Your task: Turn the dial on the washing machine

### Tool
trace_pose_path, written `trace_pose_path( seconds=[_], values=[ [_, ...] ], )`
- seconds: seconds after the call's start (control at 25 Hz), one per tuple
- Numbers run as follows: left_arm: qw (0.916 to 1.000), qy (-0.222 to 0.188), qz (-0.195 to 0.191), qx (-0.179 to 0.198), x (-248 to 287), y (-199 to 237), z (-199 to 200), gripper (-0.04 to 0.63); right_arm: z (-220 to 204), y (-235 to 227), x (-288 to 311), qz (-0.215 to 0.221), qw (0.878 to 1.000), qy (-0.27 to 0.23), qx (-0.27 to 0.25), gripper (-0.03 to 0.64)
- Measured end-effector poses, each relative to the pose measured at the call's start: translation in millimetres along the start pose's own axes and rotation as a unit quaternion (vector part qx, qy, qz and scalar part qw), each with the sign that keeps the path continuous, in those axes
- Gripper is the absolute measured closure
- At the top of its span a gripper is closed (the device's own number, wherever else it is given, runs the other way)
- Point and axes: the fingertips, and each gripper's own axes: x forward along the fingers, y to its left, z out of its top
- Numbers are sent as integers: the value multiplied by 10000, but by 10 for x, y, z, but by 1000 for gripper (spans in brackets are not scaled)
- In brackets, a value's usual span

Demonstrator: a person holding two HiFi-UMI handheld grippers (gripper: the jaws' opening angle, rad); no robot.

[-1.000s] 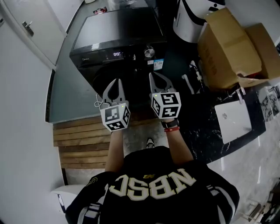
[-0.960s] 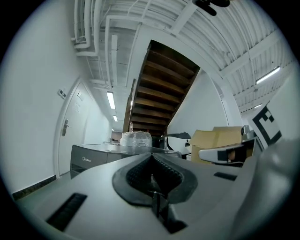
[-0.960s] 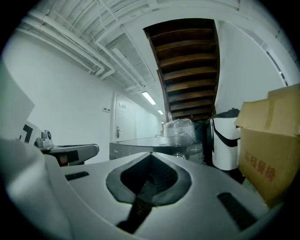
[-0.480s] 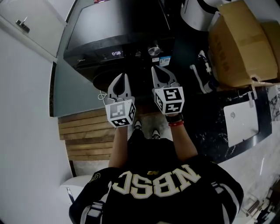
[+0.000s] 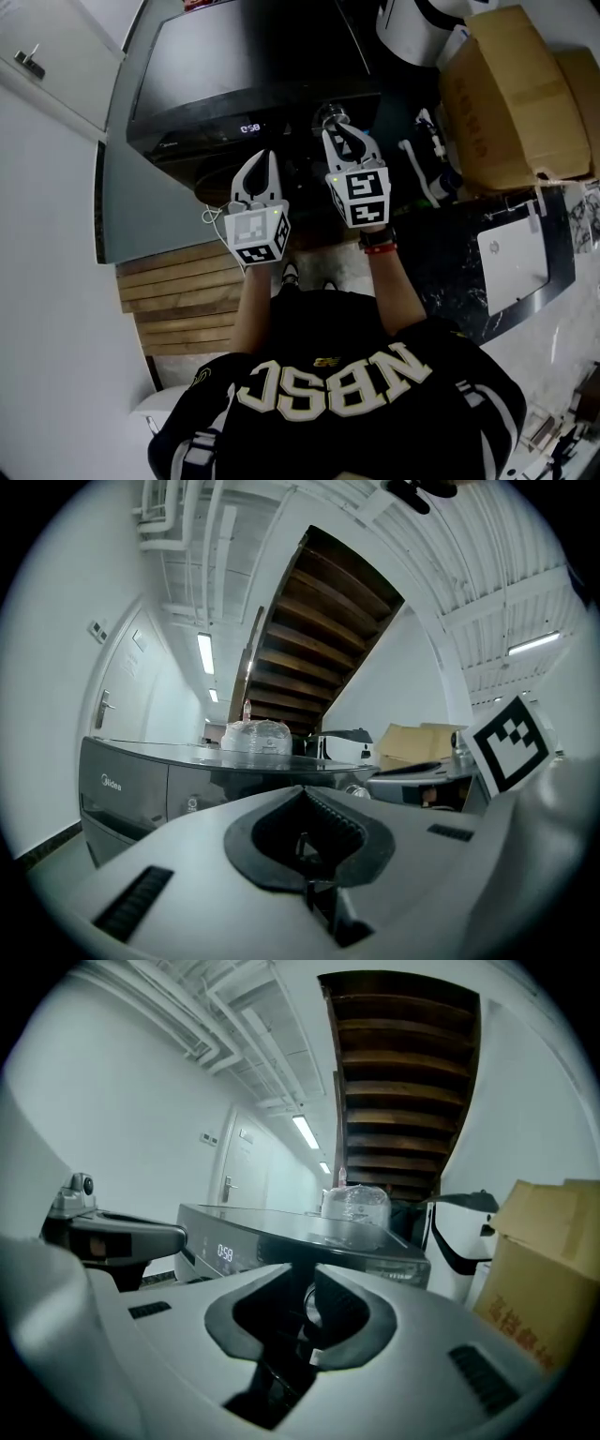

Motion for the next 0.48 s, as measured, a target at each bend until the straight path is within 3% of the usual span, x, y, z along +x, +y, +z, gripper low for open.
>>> trace_pose_path(
  seconds=[0.48],
  values=[
    [9996, 35, -220, -151, 183, 138, -53, 581, -92, -20, 311, -176, 9913, 403, -1237, 427]
  ],
)
